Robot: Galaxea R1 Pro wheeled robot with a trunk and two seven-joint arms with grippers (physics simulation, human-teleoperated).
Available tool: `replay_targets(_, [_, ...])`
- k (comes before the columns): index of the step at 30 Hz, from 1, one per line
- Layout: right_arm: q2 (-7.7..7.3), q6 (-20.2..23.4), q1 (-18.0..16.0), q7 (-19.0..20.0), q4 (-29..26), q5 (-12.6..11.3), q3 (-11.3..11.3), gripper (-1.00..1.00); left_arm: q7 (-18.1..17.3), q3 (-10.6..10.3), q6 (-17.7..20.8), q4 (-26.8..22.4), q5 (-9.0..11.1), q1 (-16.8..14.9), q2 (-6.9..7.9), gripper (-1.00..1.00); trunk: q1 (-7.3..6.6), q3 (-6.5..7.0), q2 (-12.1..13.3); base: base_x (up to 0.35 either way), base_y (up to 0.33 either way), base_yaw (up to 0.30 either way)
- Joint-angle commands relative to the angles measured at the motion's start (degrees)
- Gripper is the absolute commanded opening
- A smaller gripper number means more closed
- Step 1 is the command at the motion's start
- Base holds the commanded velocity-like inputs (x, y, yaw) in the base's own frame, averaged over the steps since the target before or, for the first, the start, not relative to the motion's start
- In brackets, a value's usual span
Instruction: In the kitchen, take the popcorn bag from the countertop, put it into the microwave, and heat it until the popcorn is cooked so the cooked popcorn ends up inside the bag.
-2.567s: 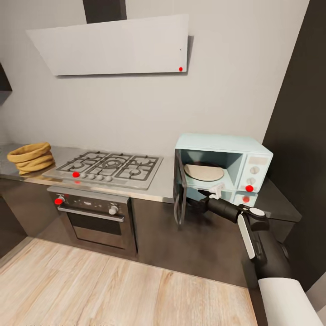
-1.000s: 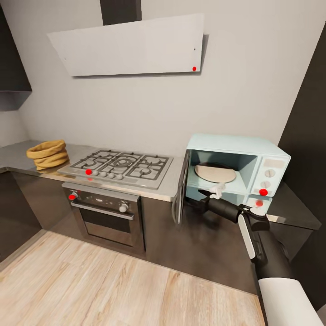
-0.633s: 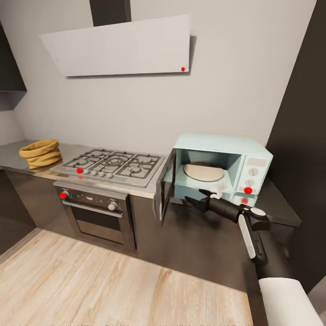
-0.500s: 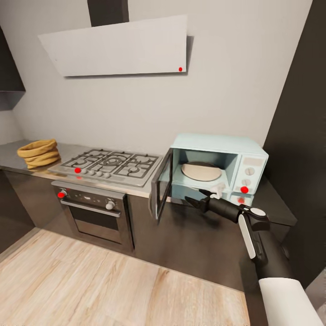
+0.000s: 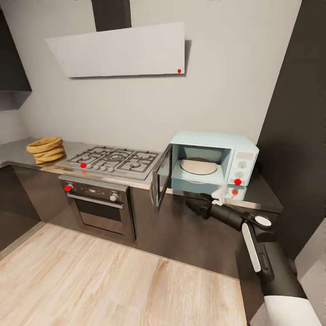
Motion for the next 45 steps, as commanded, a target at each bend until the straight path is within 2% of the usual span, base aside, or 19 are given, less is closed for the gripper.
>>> replay_targets(1, [0.03,0.4,0.5,0.2,-0.3,-0.1,-0.1,1.0,0.0,0.1,-0.2,0.1,0.1,0.0,-0.02,1.0,-0.03,-0.06,0.0,-0.183,0.042,0.0])
replay_targets(4, [0.03,0.4,4.1,0.2,-2.2,0.0,0.0,1.0,0.0,-0.1,-0.1,0.0,0.0,-0.3,0.04,1.0,-0.03,-0.06,0.0,-0.065,0.015,0.0])
replay_targets(8, [-0.25,0.4,8.8,0.2,-1.9,0.2,-0.1,1.0,0.0,-0.2,0.0,-0.5,-0.1,-1.3,-0.04,1.0,-0.03,-0.06,0.0,-0.011,0.003,0.0])
replay_targets(11, [-0.62,-3.7,14.7,-0.1,0.7,0.1,-0.4,1.0,-0.4,-0.2,0.0,-2.2,-0.1,-2.8,-0.33,1.0,-0.03,-0.06,0.0,-0.001,0.0,0.0])
replay_targets(13, [-0.62,-9.0,18.1,-2.1,6.4,0.2,-0.3,1.0,-0.4,-0.1,0.0,-3.8,0.0,-4.4,-0.83,1.0,-0.03,-0.06,0.0,0.0,0.0,0.0])
replay_targets(14, [-0.66,-13.4,19.5,-4.2,12.0,0.6,-0.2,1.0,-0.3,-0.1,0.0,-4.4,0.0,-5.7,-1.28,1.0,-0.03,-0.06,0.0,0.0,0.0,0.0])
replay_targets(16, [-0.69,-20.4,20.4,-6.7,21.9,2.2,-0.2,1.0,-0.4,-0.1,0.1,-4.7,0.0,-7.0,-1.99,1.0,-0.03,-0.06,0.0,0.0,0.0,0.0])
replay_targets(18, [-0.67,-24.0,20.6,-7.5,26.9,2.8,-0.3,1.0,-0.4,-0.1,0.1,-4.8,0.0,-7.4,-2.21,1.0,-0.03,-0.06,0.0,0.0,0.0,0.0])
replay_targets(19, [-0.65,-31.4,20.6,-8.8,37.3,3.5,-0.4,1.0,-0.5,-0.1,0.1,-4.9,0.0,-7.8,-2.48,1.0,-0.03,-0.06,0.0,0.0,0.0,0.0])
replay_targets(21, [-0.62,-35.5,20.5,-11.0,44.0,4.8,0.1,1.0,-0.5,-0.1,-0.1,-5.0,-0.1,-7.7,-2.81,1.0,-0.03,-0.06,0.0,0.0,0.038,0.0])
replay_targets(25, [-0.77,-35.9,20.2,-12.5,44.7,4.9,-0.5,1.0,-0.5,0.4,-0.1,-4.9,0.1,-7.7,-2.83,1.0,-0.03,-0.06,0.0,0.0,0.231,0.0])
replay_targets(26, [-0.61,-35.9,20.2,-15.3,44.8,5.0,-0.3,1.0,-0.5,0.5,-0.2,-4.8,0.1,-7.7,-2.79,1.0,-0.03,-0.06,0.0,0.0,0.344,0.104])
replay_targets(28, [-0.46,-35.9,20.3,-18.1,44.9,5.2,-0.1,1.0,-0.5,0.5,-0.2,-4.7,0.1,-7.7,-2.78,1.0,-0.03,-0.06,0.0,0.0,0.347,0.176])
replay_targets(29, [-0.26,-35.9,20.3,-21.1,44.9,5.3,0.2,1.0,-0.5,0.5,-0.1,-4.6,0.1,-7.7,-2.77,1.0,-0.03,-0.06,0.0,0.0,0.349,0.239])
replay_targets(31, [-0.12,-35.9,20.3,-22.6,45.0,5.6,0.5,1.0,-0.5,0.5,-0.1,-4.6,0.1,-7.7,-2.72,1.0,-0.03,-0.06,0.0,0.0,0.349,0.257])
replay_targets(36, [-0.12,-35.9,20.3,-23.5,44.9,5.2,0.5,1.0,-0.6,0.5,-0.1,-4.4,0.1,-7.7,-2.75,1.0,-0.03,-0.06,0.0,0.0,0.35,0.202])
replay_targets(45, [-0.11,-36.1,20.6,-23.6,44.9,5.2,0.5,1.0,-0.6,0.5,-0.1,-4.4,0.1,-7.7,-2.75,1.0,-0.03,-0.06,0.0,0.0,0.35,0.017])
